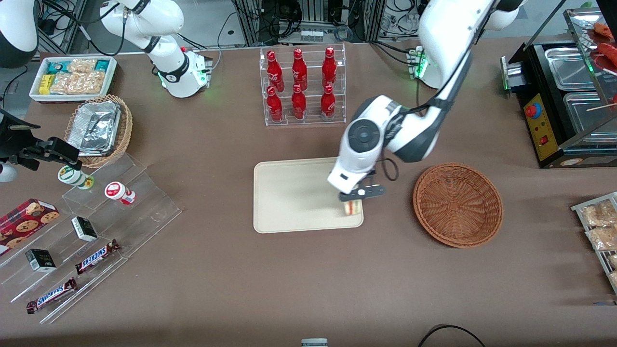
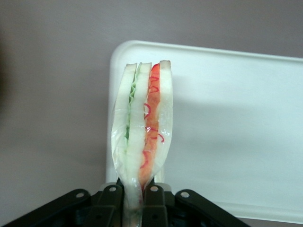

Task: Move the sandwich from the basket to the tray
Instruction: 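Carry the held sandwich over to the cream tray, then lower the sandwich onto the tray and open the left gripper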

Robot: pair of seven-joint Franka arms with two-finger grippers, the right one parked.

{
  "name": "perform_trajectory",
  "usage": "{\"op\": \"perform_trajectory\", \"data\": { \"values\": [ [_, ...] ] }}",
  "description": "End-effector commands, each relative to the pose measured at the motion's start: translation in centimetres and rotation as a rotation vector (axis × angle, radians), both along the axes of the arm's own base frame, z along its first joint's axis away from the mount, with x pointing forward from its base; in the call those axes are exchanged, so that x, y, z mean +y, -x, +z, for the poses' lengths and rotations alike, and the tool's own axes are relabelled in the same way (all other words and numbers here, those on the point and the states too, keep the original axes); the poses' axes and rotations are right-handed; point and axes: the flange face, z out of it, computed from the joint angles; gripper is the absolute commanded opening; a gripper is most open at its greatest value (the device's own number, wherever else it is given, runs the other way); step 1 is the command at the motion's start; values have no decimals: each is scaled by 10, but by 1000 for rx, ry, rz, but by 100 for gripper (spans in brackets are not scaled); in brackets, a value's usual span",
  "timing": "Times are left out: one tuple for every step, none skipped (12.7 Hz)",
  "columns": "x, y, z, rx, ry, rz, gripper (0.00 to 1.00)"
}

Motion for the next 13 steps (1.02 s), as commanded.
{"op": "perform_trajectory", "data": {
  "values": [
    [-51,3,-14,9,3,24,0],
    [-68,8,-20,8,6,27,0],
    [-81,12,-24,6,10,30,0],
    [-91,13,-25,2,19,39,0],
    [-99,14,-30,0,22,49,0],
    [-109,16,-33,-6,24,53,0],
    [-111,15,-36,-7,23,61,0],
    [-112,16,-37,-7,23,60,0],
    [-114,18,-38,-6,20,56,0],
    [-117,21,-38,-8,18,61,0],
    [-116,21,-44,-5,12,70,0],
    [-116,21,-48,-5,12,75,0],
    [-116,21,-51,-2,8,90,0]
  ]
}}
